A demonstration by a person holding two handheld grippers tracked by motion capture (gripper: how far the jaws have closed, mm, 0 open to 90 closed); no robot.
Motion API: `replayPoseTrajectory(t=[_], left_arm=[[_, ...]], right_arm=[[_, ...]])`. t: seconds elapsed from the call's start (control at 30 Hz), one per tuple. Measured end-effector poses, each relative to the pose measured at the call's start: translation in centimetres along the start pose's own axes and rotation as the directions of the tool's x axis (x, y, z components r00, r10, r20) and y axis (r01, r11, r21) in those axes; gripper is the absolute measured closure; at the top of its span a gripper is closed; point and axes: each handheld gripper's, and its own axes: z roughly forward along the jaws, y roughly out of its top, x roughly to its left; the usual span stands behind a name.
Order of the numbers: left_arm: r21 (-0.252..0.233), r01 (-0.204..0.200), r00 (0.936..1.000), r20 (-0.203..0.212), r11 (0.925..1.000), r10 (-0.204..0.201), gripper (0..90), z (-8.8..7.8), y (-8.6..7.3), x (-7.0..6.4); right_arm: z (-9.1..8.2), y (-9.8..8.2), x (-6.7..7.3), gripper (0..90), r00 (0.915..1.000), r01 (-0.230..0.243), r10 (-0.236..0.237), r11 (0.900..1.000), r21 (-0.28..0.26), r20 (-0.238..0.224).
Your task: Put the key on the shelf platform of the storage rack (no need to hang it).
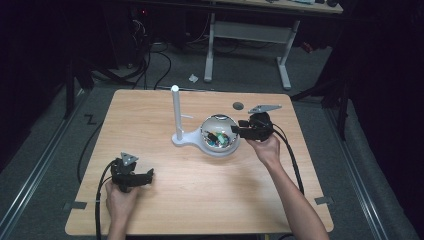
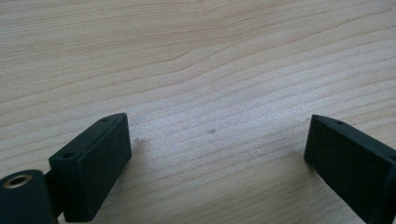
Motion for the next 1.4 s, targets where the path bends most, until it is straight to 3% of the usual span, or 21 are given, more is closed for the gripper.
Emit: replayPoseTrajectory(t=[0.37,0.97,1.4], left_arm=[[0.002,0.010,0.9999,-0.004,0.9999,-0.010,7.8,0.0,0.0,-0.1],[0.002,0.012,0.9999,-0.004,0.9999,-0.012,8.0,0.0,0.0,-0.1],[0.004,0.011,0.9999,-0.003,0.9999,-0.011,8.0,0.0,0.0,-0.1]], right_arm=[[-1.7,0.0,-0.5,56.7,1.0000,0.002,-0.002,1.000,-0.019,0.004],[-4.3,-1.0,-1.4,56.6,0.9992,-0.034,0.035,0.998,-0.053,0.018],[-7.4,-1.8,-2.0,55.3,0.9980,-0.041,0.045,0.995,-0.091,0.044]])
